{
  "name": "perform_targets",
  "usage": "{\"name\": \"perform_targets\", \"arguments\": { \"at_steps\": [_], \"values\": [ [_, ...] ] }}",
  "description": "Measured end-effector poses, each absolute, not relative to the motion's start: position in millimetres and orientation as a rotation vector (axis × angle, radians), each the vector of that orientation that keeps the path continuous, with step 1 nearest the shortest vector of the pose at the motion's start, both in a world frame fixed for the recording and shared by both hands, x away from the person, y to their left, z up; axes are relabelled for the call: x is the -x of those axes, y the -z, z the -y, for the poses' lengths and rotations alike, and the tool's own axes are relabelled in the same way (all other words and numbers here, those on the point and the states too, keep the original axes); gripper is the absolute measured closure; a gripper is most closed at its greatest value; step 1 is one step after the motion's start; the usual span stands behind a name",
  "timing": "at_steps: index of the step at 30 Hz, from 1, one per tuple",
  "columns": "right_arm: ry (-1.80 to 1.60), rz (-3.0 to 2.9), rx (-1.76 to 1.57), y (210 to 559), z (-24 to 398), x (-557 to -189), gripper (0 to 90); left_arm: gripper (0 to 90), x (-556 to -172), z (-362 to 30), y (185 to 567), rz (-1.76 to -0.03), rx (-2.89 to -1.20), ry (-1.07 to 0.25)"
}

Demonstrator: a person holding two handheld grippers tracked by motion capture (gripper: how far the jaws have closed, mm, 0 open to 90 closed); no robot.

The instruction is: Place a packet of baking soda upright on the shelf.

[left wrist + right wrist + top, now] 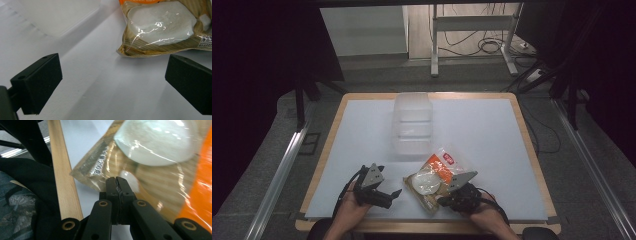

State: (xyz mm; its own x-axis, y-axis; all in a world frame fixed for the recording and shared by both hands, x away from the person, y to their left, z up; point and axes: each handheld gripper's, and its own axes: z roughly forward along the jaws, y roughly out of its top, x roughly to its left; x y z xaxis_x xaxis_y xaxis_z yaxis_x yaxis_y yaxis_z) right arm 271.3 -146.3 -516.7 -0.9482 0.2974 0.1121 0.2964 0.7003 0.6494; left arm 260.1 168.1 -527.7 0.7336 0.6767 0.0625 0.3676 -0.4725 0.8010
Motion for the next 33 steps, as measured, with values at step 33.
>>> {"name": "perform_targets", "arguments": {
  "at_steps": [33],
  "values": [
    [-1.099, -2.83, -0.483, 500.6, 128.1, -271.8, 79.8, 1.1, -260.0, -167.8, 527.6, -0.785, -2.11, -0.475]
  ]
}}
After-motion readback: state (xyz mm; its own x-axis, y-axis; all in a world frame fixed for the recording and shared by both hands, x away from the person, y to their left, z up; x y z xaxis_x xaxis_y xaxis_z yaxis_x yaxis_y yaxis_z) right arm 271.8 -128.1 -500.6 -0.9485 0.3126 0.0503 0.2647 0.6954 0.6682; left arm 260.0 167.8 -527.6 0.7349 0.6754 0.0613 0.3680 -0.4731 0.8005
